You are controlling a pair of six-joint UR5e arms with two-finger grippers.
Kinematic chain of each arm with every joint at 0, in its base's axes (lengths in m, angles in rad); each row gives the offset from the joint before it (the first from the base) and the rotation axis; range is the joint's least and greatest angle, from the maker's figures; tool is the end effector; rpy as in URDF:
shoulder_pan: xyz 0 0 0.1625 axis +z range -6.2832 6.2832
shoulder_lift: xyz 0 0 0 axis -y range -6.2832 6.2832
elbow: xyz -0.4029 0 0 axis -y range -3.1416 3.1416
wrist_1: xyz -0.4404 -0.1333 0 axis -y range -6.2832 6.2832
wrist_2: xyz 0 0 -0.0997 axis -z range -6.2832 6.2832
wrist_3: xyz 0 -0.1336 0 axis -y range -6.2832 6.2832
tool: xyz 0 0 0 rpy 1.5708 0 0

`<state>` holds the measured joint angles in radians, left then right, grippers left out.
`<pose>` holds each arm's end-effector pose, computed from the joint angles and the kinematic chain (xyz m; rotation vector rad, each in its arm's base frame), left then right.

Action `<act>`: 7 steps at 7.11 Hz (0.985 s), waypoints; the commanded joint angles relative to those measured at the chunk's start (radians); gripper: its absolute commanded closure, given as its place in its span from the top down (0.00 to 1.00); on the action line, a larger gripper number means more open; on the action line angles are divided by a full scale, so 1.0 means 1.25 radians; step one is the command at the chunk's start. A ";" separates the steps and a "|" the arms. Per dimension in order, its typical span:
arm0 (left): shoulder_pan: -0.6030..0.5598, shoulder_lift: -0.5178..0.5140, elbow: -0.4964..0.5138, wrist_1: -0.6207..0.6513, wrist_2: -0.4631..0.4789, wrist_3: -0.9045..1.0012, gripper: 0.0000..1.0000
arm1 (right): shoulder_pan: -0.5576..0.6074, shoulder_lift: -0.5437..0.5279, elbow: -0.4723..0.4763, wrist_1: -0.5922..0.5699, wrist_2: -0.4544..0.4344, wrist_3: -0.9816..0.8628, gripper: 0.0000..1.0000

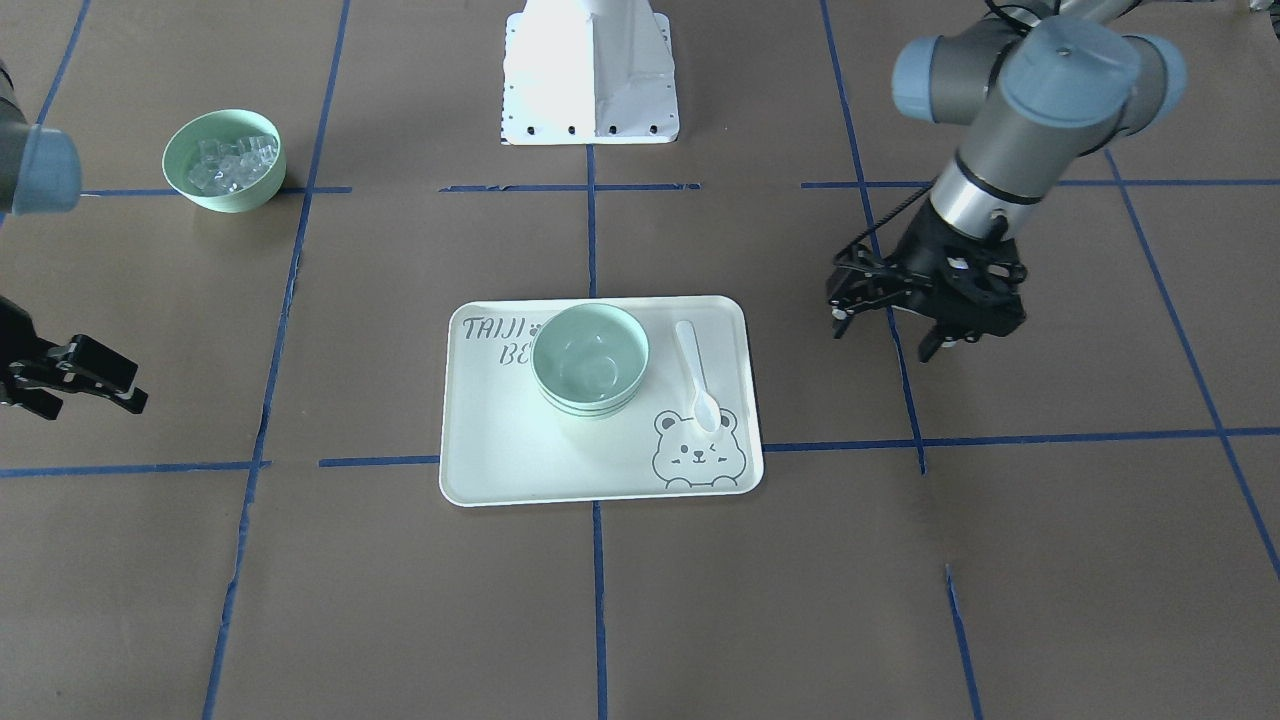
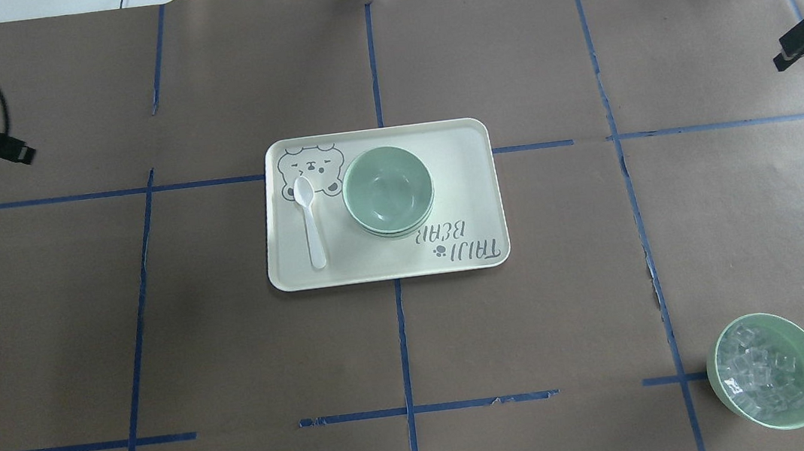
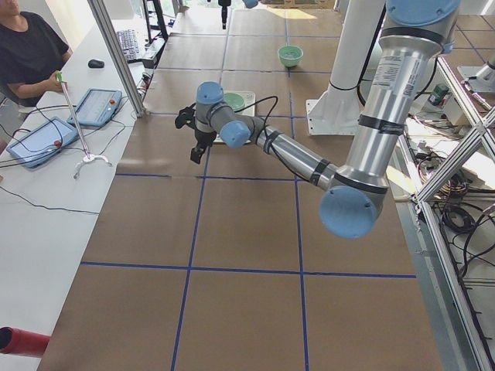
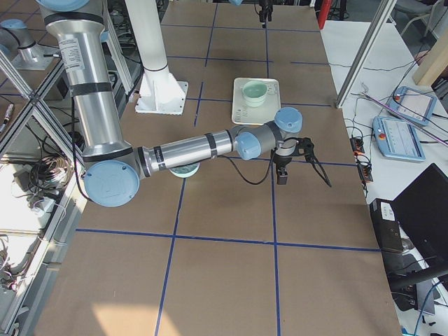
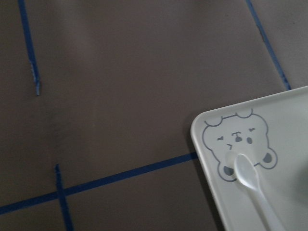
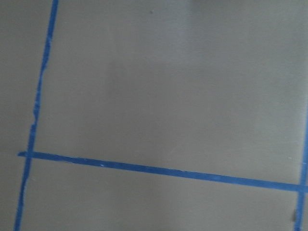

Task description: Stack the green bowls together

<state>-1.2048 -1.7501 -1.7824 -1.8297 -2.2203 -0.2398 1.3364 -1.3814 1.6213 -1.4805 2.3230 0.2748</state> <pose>0.1739 -0.6003 0.4155 0.4124 0.7868 0.3287 -0.1054 -0.6221 0.5135 0.1166 -0.8001 -0.0860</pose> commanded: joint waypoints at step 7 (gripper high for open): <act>-0.255 0.066 0.129 0.315 -0.121 0.322 1.00 | 0.131 -0.018 -0.045 -0.173 0.011 -0.278 1.00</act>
<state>-1.5225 -1.6717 -1.6208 -1.4447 -2.3697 0.1668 1.5011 -1.4015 1.5657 -1.6931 2.3374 -0.0826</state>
